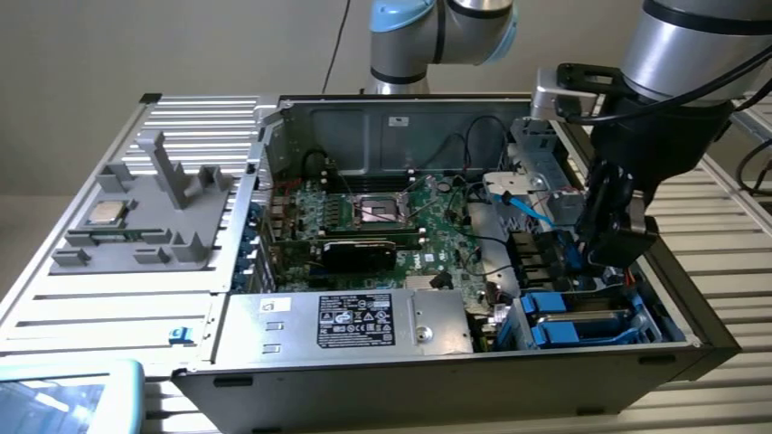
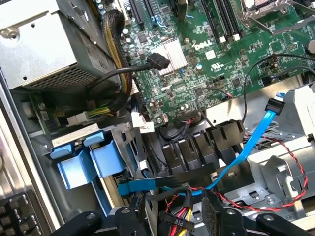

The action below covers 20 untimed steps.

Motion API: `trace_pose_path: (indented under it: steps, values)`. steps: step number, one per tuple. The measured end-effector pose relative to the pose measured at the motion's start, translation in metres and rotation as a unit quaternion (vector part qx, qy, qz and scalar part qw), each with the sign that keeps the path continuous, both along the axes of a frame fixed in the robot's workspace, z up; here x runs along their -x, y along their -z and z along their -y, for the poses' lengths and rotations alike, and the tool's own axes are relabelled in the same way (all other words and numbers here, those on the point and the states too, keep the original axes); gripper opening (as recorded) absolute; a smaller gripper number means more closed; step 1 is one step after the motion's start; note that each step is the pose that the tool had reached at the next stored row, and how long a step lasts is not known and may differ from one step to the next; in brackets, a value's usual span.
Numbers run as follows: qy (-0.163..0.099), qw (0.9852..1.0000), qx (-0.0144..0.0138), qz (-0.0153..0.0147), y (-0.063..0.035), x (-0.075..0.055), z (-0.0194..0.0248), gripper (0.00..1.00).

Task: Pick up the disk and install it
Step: 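Insert the first disk wire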

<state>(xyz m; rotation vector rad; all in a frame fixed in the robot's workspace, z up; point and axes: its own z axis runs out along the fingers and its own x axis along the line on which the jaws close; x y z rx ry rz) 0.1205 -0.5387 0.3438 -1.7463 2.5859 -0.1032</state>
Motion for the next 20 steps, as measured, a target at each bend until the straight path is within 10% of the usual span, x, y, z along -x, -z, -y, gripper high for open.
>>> trace_pose_path:
  steps: [6,20]
  values:
    - [0.000,0.9999,0.0003,0.0148,-0.0071,-0.002,-0.0035,0.58]
    - [0.000,0.9998,0.0081,0.0158,-0.0472,-0.003,-0.0069,0.58]
